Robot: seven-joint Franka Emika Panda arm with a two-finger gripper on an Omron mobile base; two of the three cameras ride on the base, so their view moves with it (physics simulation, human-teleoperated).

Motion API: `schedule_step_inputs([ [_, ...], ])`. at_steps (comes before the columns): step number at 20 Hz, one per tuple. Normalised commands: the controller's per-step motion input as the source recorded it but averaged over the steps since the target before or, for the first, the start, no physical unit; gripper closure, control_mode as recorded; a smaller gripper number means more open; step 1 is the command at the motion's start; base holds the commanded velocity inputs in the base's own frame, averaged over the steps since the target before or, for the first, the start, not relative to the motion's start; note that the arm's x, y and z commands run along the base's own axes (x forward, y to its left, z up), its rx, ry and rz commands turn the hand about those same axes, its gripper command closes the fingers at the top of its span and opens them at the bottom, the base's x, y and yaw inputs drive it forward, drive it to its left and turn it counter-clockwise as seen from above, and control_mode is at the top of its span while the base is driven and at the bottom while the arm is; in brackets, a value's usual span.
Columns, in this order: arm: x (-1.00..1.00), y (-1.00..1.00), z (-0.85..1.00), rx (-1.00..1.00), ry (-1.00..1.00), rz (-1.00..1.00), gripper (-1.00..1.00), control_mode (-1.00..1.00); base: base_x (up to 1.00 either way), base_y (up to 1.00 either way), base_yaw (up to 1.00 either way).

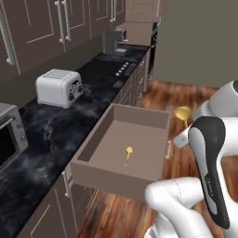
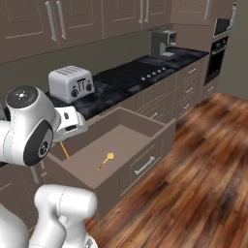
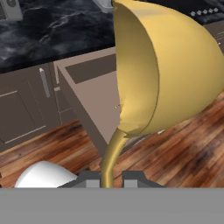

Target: Organize the utensils by type. Pick up the wooden spoons from the counter and place them in the open cabinet. Then pick up the metallic utensils from the counter and place them in the open drawer.

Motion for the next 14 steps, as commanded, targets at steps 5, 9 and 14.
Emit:
schedule_step_inputs([
  [5,0.00,0.00,0.00,0.00,0.00,0.00,1.00,1.00,0.00,0.31,-0.03],
  [9,0.00,0.00,0.00,0.00,0.00,0.00,1.00,1.00,0.00,0.09,-0.02],
  [14,0.00,0.00,0.00,0.00,0.00,0.00,1.00,1.00,0.00,0.00,0.00],
])
